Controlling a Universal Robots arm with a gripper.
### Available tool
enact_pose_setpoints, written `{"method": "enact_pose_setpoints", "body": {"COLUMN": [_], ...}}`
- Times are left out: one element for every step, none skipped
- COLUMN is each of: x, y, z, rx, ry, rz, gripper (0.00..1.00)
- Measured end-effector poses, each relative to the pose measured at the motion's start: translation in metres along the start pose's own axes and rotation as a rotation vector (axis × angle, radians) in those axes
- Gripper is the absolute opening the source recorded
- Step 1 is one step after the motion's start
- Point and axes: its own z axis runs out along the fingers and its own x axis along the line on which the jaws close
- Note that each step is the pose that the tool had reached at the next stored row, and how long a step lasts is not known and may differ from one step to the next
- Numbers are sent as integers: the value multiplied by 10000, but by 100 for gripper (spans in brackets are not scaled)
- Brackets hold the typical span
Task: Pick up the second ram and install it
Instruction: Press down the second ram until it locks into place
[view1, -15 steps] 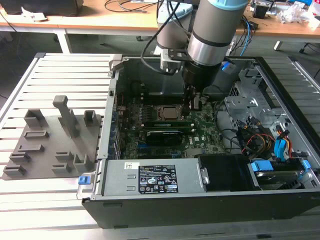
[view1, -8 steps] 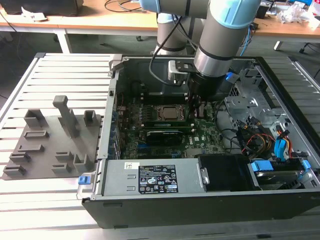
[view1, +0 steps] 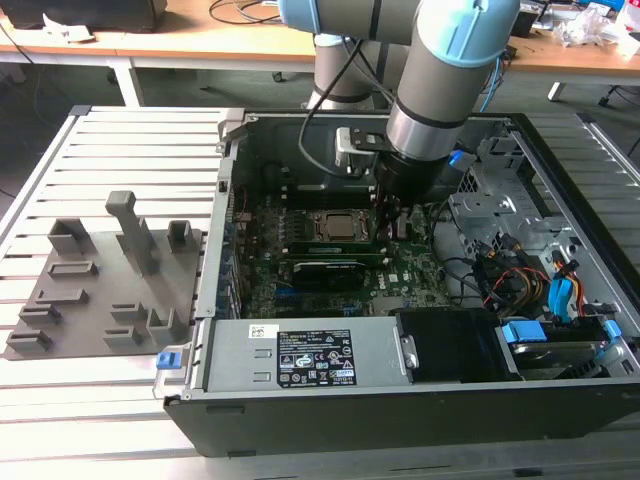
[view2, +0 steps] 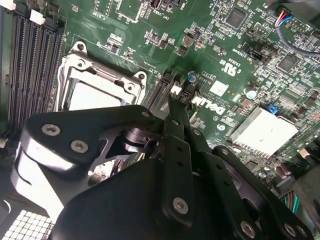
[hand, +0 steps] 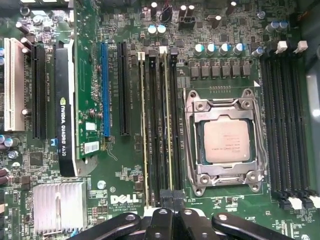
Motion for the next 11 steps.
{"method": "enact_pose_setpoints", "body": {"x": [-3, -1, 2, 6, 13, 19, 25, 30, 34, 37, 39], "y": [1, 19, 72, 123, 263, 376, 469, 547, 633, 677, 726], "z": [-17, -35, -33, -30, -18, -10, -4, 2, 10, 13, 17], "rx": [6, 13, 41, 58, 101, 132, 152, 169, 188, 199, 209], "ry": [-20, -21, -47, -65, -126, -145, -148, -155, -161, -162, -168], "rz": [-1, 0, -5, -6, -11, -13, -17, -18, -17, -20, -19], "gripper": [11, 11, 11, 11, 11, 11, 11, 11, 11, 11, 11]}}
